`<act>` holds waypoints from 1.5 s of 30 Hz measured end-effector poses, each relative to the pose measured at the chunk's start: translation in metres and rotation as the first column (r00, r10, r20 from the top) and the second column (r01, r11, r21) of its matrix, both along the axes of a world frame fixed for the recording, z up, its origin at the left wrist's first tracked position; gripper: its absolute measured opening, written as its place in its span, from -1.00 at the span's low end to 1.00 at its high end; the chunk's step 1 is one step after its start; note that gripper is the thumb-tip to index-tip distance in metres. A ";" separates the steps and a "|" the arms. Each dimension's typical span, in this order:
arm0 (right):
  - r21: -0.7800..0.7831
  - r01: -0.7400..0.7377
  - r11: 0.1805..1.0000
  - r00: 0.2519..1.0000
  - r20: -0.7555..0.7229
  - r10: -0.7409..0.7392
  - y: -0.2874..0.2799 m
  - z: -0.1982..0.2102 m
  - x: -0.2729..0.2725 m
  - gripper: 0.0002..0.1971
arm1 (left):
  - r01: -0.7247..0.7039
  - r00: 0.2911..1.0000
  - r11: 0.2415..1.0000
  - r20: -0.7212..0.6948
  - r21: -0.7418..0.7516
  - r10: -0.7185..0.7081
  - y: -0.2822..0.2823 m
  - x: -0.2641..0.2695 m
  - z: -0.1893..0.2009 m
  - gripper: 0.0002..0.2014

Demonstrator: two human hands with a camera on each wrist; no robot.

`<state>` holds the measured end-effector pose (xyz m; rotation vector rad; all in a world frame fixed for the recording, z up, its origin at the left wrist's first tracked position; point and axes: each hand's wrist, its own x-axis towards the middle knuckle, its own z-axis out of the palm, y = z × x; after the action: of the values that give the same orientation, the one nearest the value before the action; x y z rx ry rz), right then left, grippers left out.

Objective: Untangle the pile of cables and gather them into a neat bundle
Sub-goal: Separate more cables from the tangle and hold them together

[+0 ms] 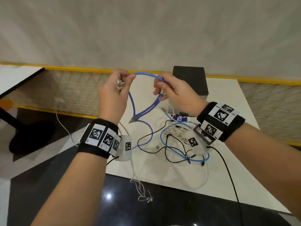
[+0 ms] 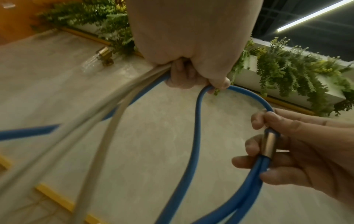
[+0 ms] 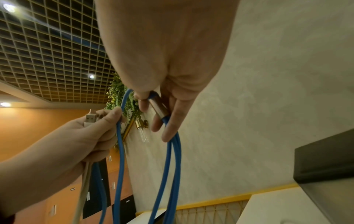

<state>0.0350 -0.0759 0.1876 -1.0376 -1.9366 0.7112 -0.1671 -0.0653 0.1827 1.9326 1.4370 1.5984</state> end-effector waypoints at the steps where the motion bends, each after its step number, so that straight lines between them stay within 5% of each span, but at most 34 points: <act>1: -0.006 -0.009 1.000 1.000 0.002 0.009 -0.003 -0.003 -0.004 -0.81 | -0.008 0.999 1.000 -0.037 0.010 0.008 -0.004 -0.006 0.000 -0.77; 7: -0.077 -0.052 0.996 0.999 0.006 0.053 -0.013 -0.036 -0.020 -0.82 | -0.084 0.937 0.992 -0.332 0.091 0.110 -0.025 -0.033 0.000 -0.70; 10: -0.191 0.078 0.979 0.980 0.193 -0.041 -0.014 -0.083 -0.023 -0.39 | -0.085 0.911 0.994 -0.400 0.070 0.106 -0.031 -0.035 -0.007 -0.70; 12: -0.274 0.238 0.932 0.875 0.478 -0.083 -0.020 -0.121 -0.023 -0.23 | -0.101 0.902 0.994 -0.420 0.028 0.104 -0.035 -0.034 -0.015 -0.69; 14: -0.340 0.316 0.886 0.725 0.689 0.006 -0.031 -0.151 -0.022 -0.28 | -0.122 0.902 0.992 -0.422 -0.033 0.097 -0.038 -0.033 -0.024 -0.69; 19: -0.433 0.237 0.870 0.548 0.799 0.248 -0.044 -0.176 -0.023 -0.62 | -0.132 0.903 0.986 -0.423 -0.101 0.077 -0.043 -0.030 -0.033 -0.69; 22: -0.402 0.242 0.883 0.622 0.763 0.177 -0.038 -0.167 -0.018 -0.71 | -0.144 0.903 0.982 -0.421 -0.125 0.079 -0.045 -0.030 -0.036 -0.69; 25: -0.245 0.359 0.901 0.694 0.715 -0.083 -0.025 -0.149 0.003 -0.71 | -0.161 0.912 0.976 -0.399 -0.147 0.090 -0.045 -0.032 -0.039 -0.69; 29: -0.081 0.636 0.768 0.630 0.630 -0.455 -0.004 -0.123 0.036 -0.70 | -0.190 0.918 0.968 -0.379 -0.163 0.117 -0.046 -0.033 -0.042 -0.69; 32: -0.129 0.720 0.682 0.606 0.594 -0.528 0.006 -0.115 0.048 -0.73 | -0.202 0.929 0.963 -0.345 -0.180 0.130 -0.048 -0.032 -0.041 -0.70; 35: -0.155 0.630 0.761 0.702 0.531 -0.474 0.000 -0.106 0.041 -0.67 | -0.138 0.944 0.967 -0.323 -0.214 0.063 -0.049 -0.029 -0.037 -0.72; 39: -0.185 0.166 0.969 0.945 0.312 -0.102 -0.025 -0.080 0.003 -0.27 | -0.021 0.937 0.964 -0.342 -0.267 -0.074 -0.053 -0.021 -0.032 -0.72; 43: -0.252 -0.017 0.967 0.969 0.234 0.078 -0.044 -0.057 -0.035 -0.73 | 0.090 0.918 0.937 -0.337 -0.339 -0.210 -0.056 -0.017 -0.027 -0.79; 45: -0.350 -0.048 0.936 0.978 0.172 0.114 -0.056 -0.049 -0.044 -0.77 | 0.158 0.948 0.926 -0.209 -0.342 -0.239 -0.059 -0.018 -0.023 -0.82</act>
<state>-0.0093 -0.1318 0.1389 -1.2816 -2.0734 1.0601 -0.1849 -0.1242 0.1595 2.0527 1.4278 0.9887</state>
